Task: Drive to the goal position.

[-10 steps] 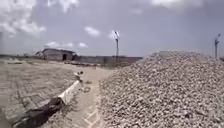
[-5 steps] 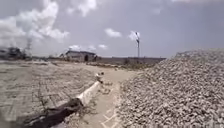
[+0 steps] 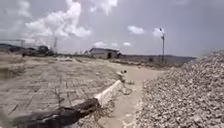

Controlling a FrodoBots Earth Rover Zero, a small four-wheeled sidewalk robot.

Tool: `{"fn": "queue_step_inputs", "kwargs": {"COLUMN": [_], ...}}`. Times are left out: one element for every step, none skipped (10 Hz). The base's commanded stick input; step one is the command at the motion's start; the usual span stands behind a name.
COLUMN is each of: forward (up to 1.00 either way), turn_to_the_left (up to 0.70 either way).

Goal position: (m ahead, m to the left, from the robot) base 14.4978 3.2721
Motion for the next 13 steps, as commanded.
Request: {"fn": "queue_step_inputs", "kwargs": {"forward": [0.0,0.0,0.0,0.06,0.65,0.65,0.65,0.65,0.62,0.49,0.46,0.2,0.07], "turn_to_the_left": [0.0,0.0,0.0,0.0,0.0,0.0,0.0,0.0,-0.03,-0.29,-0.27,-0.9,-0.77]}}
